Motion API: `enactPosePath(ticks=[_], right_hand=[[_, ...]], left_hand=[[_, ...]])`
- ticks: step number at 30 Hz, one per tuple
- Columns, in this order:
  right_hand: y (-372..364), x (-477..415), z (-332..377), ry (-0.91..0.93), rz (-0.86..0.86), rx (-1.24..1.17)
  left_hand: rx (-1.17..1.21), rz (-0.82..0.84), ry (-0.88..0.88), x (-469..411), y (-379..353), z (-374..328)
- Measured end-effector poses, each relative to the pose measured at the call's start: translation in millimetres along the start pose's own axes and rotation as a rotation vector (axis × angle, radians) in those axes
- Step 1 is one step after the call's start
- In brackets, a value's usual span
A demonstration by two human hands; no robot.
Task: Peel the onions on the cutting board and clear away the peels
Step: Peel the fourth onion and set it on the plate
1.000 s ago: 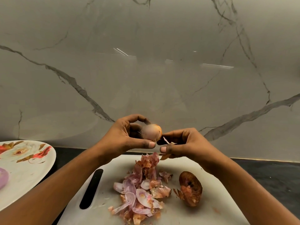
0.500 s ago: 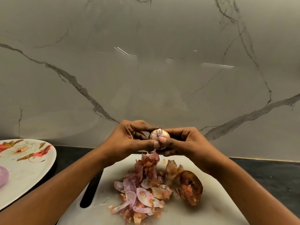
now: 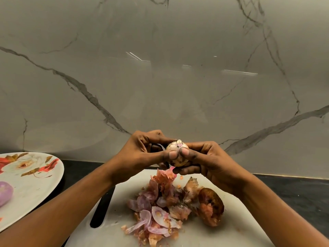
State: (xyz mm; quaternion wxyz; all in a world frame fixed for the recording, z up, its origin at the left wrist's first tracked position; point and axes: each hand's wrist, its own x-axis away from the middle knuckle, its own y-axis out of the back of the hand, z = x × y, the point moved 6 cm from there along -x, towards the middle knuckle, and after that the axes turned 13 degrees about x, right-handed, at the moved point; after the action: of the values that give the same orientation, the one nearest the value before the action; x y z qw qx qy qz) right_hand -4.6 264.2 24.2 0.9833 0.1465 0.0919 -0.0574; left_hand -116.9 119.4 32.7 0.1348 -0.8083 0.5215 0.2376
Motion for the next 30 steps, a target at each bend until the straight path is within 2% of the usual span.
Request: enactPosePath(ticks=[6, 12, 22, 30], right_hand=[[2.3, -1.8, -2.1, -0.017, -0.046, 0.032], [2.4, -3.5, -4.5, -0.027, -0.100, 0.103], [1.8, -2.3, -2.2, -0.011, -0.079, 0.172], [2.4, -3.8, -1.5, 0.042, -0.063, 0.150]], left_hand=[[-0.020, -0.052, 0.009, -1.9, -0.1, 4.0], [-0.070, -0.026, -0.001, -0.9, 0.1, 5.1], [-0.038, 0.011, 0.047, -1.3, 0.9, 8.0], [0.035, -0.037, 0.038, -3.5, 6.4, 5.1]])
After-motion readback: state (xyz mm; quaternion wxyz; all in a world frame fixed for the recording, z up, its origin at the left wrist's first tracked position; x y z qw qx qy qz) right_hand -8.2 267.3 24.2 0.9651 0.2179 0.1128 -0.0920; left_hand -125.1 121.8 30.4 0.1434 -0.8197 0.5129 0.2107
